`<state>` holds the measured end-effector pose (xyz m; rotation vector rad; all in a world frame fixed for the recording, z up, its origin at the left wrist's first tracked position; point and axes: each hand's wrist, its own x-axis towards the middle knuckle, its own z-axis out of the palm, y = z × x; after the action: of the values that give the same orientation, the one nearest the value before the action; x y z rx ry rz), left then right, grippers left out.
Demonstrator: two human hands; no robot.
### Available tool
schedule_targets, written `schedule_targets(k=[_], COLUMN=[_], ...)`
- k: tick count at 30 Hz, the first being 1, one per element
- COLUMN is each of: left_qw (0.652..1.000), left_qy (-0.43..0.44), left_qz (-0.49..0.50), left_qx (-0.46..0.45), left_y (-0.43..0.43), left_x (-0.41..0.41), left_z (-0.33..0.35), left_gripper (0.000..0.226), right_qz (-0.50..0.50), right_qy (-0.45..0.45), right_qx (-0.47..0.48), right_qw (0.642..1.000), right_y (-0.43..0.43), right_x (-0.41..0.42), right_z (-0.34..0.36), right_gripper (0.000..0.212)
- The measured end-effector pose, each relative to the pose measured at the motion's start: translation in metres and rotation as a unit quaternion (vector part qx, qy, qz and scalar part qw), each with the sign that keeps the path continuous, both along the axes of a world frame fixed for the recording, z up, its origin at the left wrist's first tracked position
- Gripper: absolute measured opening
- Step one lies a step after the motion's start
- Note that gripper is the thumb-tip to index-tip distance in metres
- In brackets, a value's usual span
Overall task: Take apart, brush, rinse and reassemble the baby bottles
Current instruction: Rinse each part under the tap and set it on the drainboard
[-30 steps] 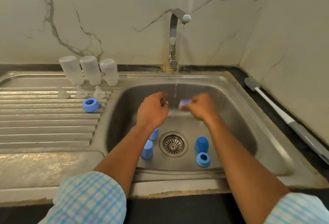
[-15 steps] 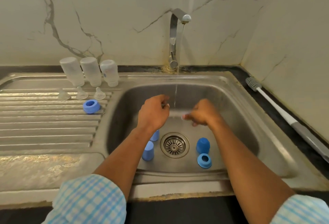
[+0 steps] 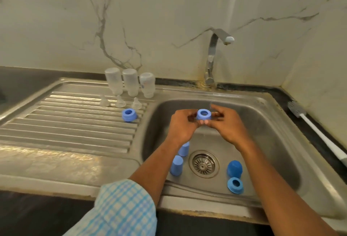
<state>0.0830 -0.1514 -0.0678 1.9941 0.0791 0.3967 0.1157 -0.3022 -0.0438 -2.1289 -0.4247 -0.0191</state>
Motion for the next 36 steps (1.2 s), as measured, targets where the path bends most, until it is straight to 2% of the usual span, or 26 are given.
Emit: schedule_targets(k=[3,6,12,16,21,24,28,33,36], left_qw=[1.000,0.998,0.993,0.979,0.964,0.962,0.959,0.944,0.938], left_qy=[-0.007,-0.021,-0.039,0.006,0.070,0.099,0.140,0.183,0.194], left_qz=[0.028,0.047,0.093,0.180,0.228,0.228,0.209,0.214,0.224], left_qx=[0.001,0.027,0.054,0.093,0.117,0.116,0.134,0.173,0.178], left_y=[0.011,0.040,0.124,0.189,0.244,0.253,0.250,0.251,0.253], left_x=[-0.011,-0.028,-0.063,-0.074,-0.075,-0.073,-0.071,-0.071,-0.073], left_z=[0.009,0.015,0.034,0.042,0.031,0.020,0.015,0.017,0.018], left_gripper=[0.032,0.028,0.024,0.029,0.028,0.023,0.029,0.036,0.050], right_qz=[0.020,0.046,0.102,0.133,0.151,0.131,0.103,0.095,0.087], right_qy=[-0.029,-0.044,-0.052,-0.070,-0.065,-0.064,-0.081,-0.097,-0.117], right_qx=[0.013,0.020,0.009,-0.031,-0.124,-0.184,-0.270,-0.292,-0.293], right_qw=[0.999,0.998,0.993,0.988,0.979,0.972,0.954,0.947,0.945], right_y=[0.010,0.035,0.125,0.199,0.269,0.288,0.294,0.296,0.294], right_x=[-0.010,-0.021,-0.030,-0.030,-0.025,-0.017,-0.013,-0.014,-0.017], right_z=[0.009,0.019,0.038,0.047,0.040,0.028,0.019,0.018,0.021], right_gripper=[0.041,0.031,0.025,0.023,0.013,0.012,0.011,0.011,0.011])
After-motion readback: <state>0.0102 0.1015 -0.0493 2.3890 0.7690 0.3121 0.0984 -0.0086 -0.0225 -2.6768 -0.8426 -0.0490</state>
